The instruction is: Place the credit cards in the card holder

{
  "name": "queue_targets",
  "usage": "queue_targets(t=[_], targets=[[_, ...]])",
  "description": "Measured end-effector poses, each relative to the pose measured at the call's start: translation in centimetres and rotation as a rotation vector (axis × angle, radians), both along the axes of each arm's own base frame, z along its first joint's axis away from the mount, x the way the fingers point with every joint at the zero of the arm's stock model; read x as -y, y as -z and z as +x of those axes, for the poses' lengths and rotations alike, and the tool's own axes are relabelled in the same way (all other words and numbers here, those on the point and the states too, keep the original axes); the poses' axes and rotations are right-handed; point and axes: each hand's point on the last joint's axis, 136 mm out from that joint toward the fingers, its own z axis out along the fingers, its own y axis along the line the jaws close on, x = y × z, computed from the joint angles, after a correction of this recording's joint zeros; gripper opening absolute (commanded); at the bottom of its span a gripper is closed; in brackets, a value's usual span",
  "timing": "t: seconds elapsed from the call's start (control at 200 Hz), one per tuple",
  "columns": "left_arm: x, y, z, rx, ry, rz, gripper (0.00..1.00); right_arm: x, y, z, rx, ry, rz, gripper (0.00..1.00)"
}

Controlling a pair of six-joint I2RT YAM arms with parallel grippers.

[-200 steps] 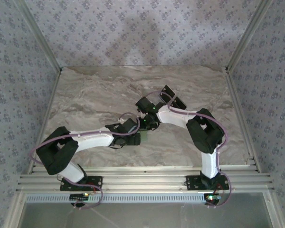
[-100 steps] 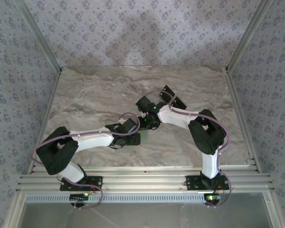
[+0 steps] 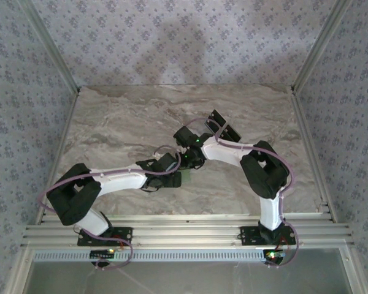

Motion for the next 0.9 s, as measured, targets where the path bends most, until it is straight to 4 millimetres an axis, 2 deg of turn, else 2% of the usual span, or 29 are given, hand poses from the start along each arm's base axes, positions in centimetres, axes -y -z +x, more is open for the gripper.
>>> queue_targets(t=[0.899], targets=[[-0.01, 0.0, -0.01, 0.0, 0.0, 0.0, 0.99, -0.4, 0.47, -0.09, 0.03, -0.009, -0.001, 0.0]])
